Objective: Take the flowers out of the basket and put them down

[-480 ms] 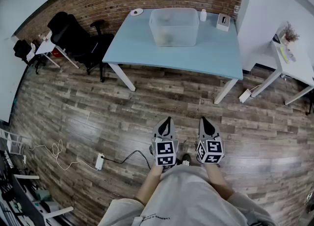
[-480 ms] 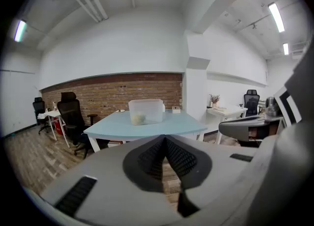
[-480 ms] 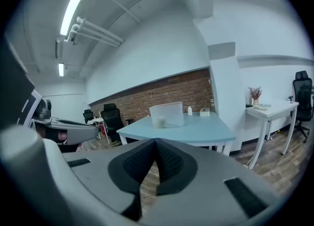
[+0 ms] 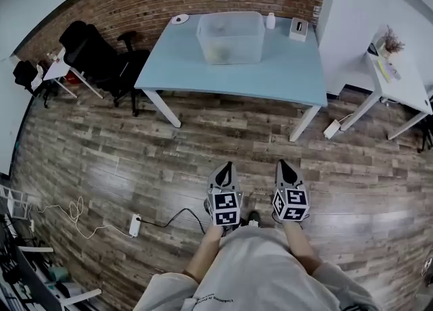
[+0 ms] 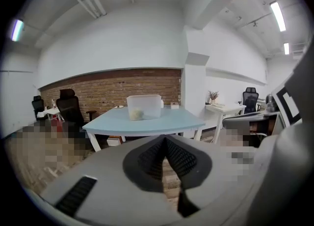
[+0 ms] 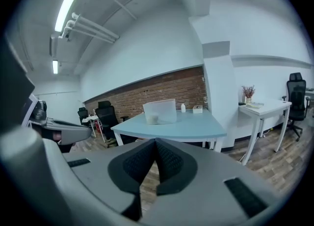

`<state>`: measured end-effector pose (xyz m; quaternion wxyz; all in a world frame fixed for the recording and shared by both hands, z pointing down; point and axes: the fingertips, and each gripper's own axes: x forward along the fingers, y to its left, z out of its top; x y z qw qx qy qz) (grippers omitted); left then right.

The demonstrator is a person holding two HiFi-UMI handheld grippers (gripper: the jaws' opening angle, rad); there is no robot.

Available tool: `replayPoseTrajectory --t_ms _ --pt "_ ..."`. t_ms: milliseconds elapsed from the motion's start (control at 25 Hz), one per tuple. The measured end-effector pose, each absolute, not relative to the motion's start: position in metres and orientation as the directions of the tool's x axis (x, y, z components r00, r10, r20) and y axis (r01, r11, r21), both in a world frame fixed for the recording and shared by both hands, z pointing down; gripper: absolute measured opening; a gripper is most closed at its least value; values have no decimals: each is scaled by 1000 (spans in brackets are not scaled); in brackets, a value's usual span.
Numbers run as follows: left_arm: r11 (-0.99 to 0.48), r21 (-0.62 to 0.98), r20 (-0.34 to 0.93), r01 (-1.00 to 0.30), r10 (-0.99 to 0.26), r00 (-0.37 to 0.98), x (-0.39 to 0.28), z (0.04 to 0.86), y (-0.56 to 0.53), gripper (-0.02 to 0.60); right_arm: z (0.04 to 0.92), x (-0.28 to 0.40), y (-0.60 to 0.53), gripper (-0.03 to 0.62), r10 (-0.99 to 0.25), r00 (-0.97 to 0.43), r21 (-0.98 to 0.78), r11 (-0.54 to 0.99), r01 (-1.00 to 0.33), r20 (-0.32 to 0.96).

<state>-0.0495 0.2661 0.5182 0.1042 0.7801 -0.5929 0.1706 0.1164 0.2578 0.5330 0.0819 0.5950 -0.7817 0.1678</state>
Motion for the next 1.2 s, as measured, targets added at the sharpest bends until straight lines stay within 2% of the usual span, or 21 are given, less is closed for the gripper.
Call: replayPoseTrajectory --t_ms 240,440,600,680,800,920,1200 --pt "-289 -59 396 -956 -886 243 -47 515 257 17 529 121 246 17 -898 -280 -200 222 -954 340" --pt "-315 -180 284 -932 -923 258 -41 436 194 17 452 130 169 18 -921 -294 -160 260 -952 254" --pt "-223 -150 273 -963 -946 176 -57 394 140 17 419 113 126 18 -868 -404 -263 334 -905 288" --pt "-157 -62 304 -986 -944 131 -69 396 136 17 420 109 131 18 -878 -384 -299 299 -906 285" --pt "-119 3 340 -993 -934 113 -71 420 158 17 446 103 151 18 -908 -289 -216 230 -949 303" --pt "-131 -22 398 -991 -911 112 -61 456 174 17 476 82 165 18 -864 -340 -229 270 -935 372" --pt "-217 -3 378 -976 -904 200 -27 474 187 17 485 79 171 18 -863 -365 -219 303 -927 350"
